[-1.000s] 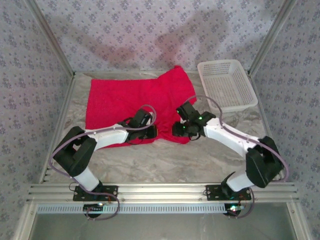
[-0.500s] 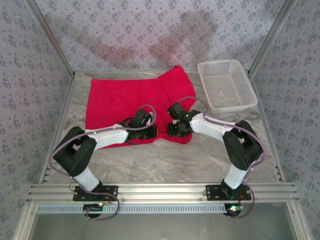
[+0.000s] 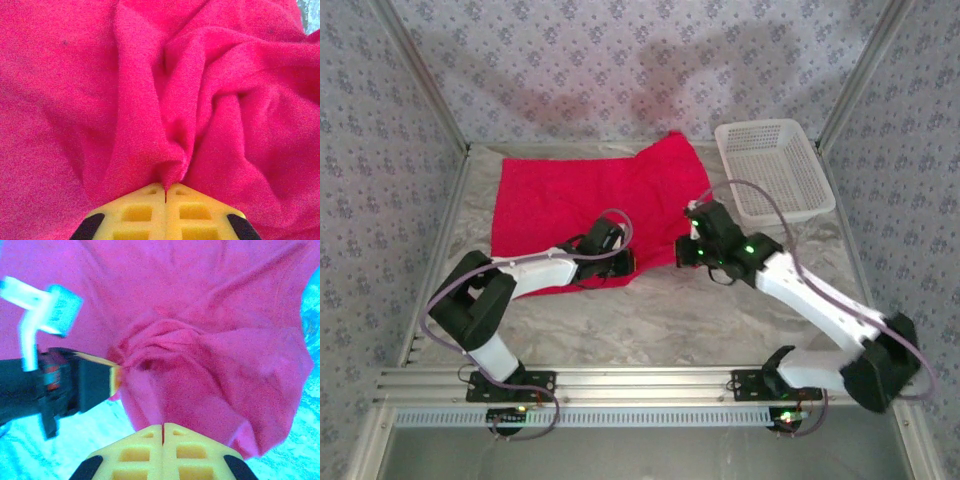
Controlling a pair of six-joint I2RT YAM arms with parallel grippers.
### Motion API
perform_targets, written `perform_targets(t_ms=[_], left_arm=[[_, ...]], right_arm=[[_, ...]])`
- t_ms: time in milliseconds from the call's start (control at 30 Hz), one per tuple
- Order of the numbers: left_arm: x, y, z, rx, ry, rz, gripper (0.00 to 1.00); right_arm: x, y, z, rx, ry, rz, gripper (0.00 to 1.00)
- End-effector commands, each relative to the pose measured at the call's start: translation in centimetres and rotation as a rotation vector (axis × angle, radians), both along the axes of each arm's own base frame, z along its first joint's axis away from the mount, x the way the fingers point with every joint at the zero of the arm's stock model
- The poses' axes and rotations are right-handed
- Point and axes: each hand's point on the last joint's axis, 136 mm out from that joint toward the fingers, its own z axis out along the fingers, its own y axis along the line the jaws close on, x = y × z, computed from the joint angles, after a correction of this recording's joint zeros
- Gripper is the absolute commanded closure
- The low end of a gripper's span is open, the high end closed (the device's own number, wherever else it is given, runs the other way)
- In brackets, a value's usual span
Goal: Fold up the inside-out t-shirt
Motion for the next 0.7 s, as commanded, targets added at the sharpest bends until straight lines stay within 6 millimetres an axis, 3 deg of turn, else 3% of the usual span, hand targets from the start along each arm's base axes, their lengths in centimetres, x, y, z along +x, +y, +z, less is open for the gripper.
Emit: perform_targets(t_ms=[0,200,367,400,467,500,567,667], left_arm=[[0.2,0.3,-0.5,0.007,0.01,0.019,1.0],[0.3,-0.5,0.3,-0.021,0.005,0.008,1.0],[0.4,-0.1,1.1,0.012,-0.013,0.003,0.91],[0.4,0.2,1.5,0.024,-0.022,0.004,0.88],[0.5,0.8,2.4,0.047,-0.046,0.008,0.83],[0.6,0.9,2.9,0.053,-0.055,0.007,0.79],[0.4,1.2,3.9,0.059,-0.073,0.003,0.71],[0.0,1.0,5.0,0.044,-0.087,-0.014,0.69]], right_arm=[[-1.9,-1.2,-1.5,0.038,0.0,-0.014,1.0],[-6.2,0.3,-5.0,0.081,0.047,0.11,1.0],[-8.4,-2.0,-8.3,-0.01,0.08,0.065,0.98],[-8.6,-2.6,-8.6,-0.017,0.084,0.041,0.88],[-8.9,-3.8,-8.8,-0.014,0.081,-0.005,0.56],[-8.9,-4.2,-8.7,-0.005,0.071,-0.022,0.47],[-8.7,-4.6,-8.1,0.017,0.043,-0.045,0.39],[-8.1,-4.4,-7.5,0.026,0.045,-0.058,0.42]])
